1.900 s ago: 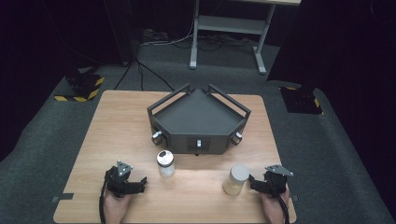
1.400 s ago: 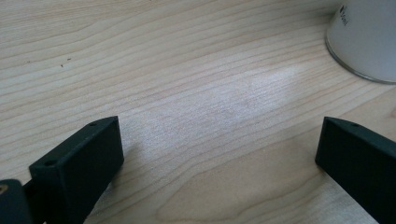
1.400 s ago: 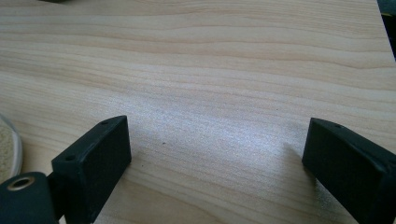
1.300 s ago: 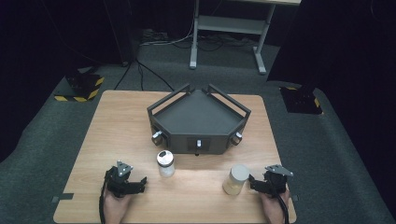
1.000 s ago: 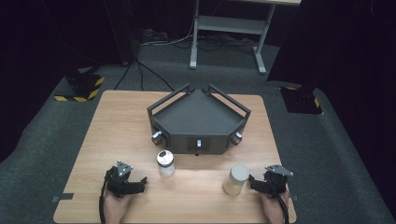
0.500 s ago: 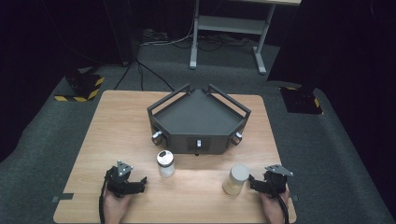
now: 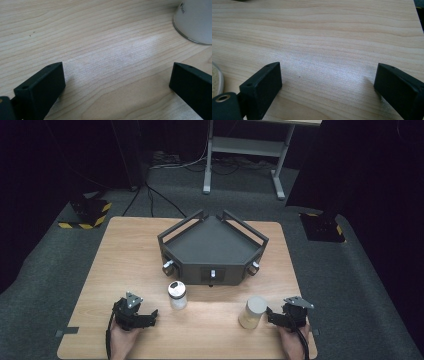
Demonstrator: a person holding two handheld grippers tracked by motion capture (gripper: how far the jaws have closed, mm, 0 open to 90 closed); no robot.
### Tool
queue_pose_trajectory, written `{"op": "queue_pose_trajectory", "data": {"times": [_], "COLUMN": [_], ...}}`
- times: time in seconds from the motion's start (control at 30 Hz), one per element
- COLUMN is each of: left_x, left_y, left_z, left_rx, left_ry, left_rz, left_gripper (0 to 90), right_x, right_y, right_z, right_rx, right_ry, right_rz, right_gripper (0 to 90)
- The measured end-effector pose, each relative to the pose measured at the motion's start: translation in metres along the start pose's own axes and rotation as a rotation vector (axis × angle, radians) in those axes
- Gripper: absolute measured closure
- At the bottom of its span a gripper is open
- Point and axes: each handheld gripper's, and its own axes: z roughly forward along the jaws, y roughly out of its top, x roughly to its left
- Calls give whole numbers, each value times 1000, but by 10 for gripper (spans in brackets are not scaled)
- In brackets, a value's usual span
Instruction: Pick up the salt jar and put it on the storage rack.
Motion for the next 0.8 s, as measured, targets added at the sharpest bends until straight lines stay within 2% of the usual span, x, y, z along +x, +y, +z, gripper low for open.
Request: {"op": "queue_pose_trajectory", "data": {"times": [0.27, 0.3, 0.57, 0.8], "left_x": [2, 0, -3, -11], "left_y": [2, 3, 7, 16], "left_z": [-1, -1, 0, 1], "left_rx": [6, 8, 21, 34], "left_ry": [-21, -25, -56, -83], "left_rz": [11, 26, 55, 104], "left_gripper": [1, 1, 1, 1], "right_x": [0, 0, 0, 0], "right_y": [0, 0, 0, 0], "right_z": [0, 0, 0, 0], "right_rx": [0, 0, 0, 0], "right_ry": [0, 1, 1, 1], "right_rz": [0, 0, 0, 0], "right_gripper": [76, 76, 76, 76]}}
